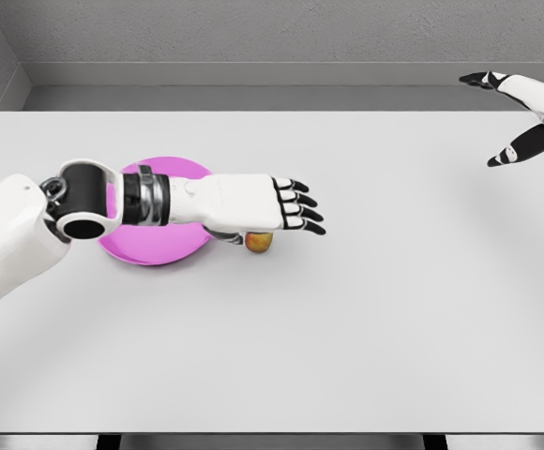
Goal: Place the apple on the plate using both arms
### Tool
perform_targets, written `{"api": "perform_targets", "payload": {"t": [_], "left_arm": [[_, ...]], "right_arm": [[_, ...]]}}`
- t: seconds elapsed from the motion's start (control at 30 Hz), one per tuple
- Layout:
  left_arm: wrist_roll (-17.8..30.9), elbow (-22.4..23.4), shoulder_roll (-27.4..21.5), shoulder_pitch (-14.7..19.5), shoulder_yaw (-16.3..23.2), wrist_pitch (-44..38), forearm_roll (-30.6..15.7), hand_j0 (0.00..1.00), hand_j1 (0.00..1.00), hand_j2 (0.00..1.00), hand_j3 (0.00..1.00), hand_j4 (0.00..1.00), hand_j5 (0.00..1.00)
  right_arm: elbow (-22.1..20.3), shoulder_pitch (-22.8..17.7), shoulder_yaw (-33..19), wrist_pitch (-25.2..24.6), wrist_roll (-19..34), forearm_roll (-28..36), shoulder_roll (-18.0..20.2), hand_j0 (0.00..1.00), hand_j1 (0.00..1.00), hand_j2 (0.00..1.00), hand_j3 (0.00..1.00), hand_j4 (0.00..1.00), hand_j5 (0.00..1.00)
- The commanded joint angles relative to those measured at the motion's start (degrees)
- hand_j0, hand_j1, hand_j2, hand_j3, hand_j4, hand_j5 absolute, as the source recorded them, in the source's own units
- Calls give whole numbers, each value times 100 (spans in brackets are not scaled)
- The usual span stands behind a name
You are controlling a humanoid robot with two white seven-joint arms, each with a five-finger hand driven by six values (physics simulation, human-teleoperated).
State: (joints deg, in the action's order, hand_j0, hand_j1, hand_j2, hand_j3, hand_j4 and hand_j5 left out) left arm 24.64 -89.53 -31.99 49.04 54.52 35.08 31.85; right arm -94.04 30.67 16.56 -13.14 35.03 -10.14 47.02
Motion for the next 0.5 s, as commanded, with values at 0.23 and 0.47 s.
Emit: {"api": "perform_targets", "payload": {"t": [0.23, 0.47], "left_arm": [[462, 225, 229, 404, 691, -8, -30, 100, 100, 100, 100, 100, 100], [726, 234, 97, 774, 849, -8, -21, 100, 100, 100, 100, 100, 100]], "right_arm": [[-167, -9, -3, 5, -3, 12, 27, 100, 100, 100, 100, 100, 100], [-150, -9, -3, 5, -3, 12, 27, 100, 100, 100, 100, 100, 100]]}}
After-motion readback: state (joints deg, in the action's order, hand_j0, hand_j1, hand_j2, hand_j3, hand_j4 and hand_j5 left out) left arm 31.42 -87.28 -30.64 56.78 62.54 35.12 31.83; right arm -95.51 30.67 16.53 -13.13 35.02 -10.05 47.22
